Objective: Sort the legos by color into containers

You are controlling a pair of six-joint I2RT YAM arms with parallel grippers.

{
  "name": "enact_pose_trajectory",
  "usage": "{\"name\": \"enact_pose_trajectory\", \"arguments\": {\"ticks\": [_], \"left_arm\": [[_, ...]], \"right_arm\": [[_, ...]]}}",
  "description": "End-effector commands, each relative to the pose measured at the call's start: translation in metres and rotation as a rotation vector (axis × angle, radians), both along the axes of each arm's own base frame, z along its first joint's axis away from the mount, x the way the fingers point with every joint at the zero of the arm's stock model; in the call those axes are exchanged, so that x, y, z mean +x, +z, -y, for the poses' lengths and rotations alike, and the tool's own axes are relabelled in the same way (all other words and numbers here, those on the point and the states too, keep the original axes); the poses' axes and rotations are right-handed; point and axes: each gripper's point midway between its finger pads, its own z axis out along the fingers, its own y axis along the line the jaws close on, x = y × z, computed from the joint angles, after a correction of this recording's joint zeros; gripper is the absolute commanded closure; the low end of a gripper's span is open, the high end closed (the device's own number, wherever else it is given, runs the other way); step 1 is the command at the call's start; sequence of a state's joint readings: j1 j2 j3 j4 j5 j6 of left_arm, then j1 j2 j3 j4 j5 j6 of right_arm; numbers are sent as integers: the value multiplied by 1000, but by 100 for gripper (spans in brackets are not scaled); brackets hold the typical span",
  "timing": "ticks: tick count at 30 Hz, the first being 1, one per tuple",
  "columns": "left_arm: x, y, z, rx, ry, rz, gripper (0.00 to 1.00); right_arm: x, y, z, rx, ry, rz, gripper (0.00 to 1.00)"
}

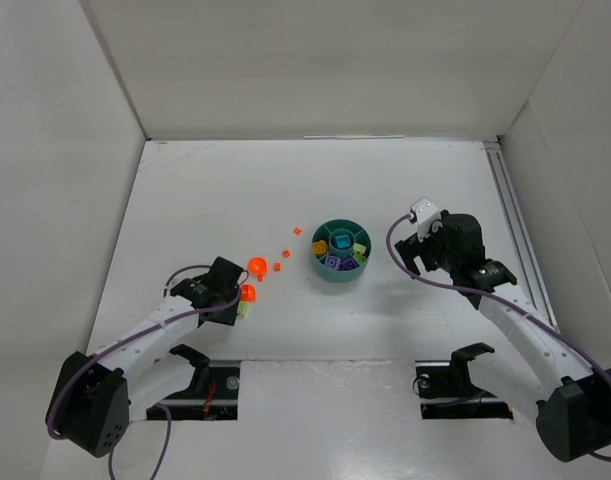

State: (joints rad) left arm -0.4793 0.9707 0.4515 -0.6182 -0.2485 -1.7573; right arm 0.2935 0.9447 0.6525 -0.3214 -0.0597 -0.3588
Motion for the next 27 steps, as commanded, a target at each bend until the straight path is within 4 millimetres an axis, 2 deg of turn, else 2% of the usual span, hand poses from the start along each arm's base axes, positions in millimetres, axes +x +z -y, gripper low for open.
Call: {"name": "enact_pose_trajectory", "arguments": {"ticks": [1,4,6,7,9,11,12,14,15,16,17,18,19,20,21,22,23,24,26,27], "left_arm": [[-10,-1,-5,25,-32,-35,84],[-4,19,-3,45,-57,-11,85],[-3,32,-12,122,-56,4,86],[6,50,-10,131,-58,46,86],[17,73,-17,195,-63,114,86],[38,100,-10,250,-166,215,86],[58,116,5,222,-205,315,86],[75,132,26,251,-403,407,86],[93,151,45,232,-463,521,86],[103,160,58,249,-550,568,86],[112,178,70,251,-614,630,83],[112,187,90,261,-768,681,82],[123,214,109,258,-813,806,82],[128,218,122,276,-864,834,82],[125,240,148,281,-936,910,82],[127,249,157,370,-1007,949,80],[132,246,174,405,-1063,948,80],[127,269,198,408,-1101,1004,80],[125,279,226,449,-1213,1066,80],[127,267,243,454,-1270,1057,80]], "right_arm": [[9,18,-3,41,-11,60,1],[9,18,-3,41,-11,60,1],[8,21,-2,43,-11,69,1],[8,21,-2,43,-11,69,1],[8,24,-2,47,-11,81,1],[8,27,0,44,-20,93,1],[8,31,2,40,-33,107,1],[6,33,7,37,-61,111,1],[7,38,14,23,-93,133,1],[5,38,18,23,-117,129,1],[3,44,21,30,-144,143,1],[3,47,25,24,-161,155,1],[4,47,30,18,-190,158,1],[2,49,32,14,-199,162,1],[2,49,36,17,-223,162,1],[1,47,38,8,-231,152,1],[-1,44,41,4,-248,142,1],[0,49,41,7,-248,150,1],[1,46,43,3,-257,142,1],[1,46,43,3,-258,142,1]]}}
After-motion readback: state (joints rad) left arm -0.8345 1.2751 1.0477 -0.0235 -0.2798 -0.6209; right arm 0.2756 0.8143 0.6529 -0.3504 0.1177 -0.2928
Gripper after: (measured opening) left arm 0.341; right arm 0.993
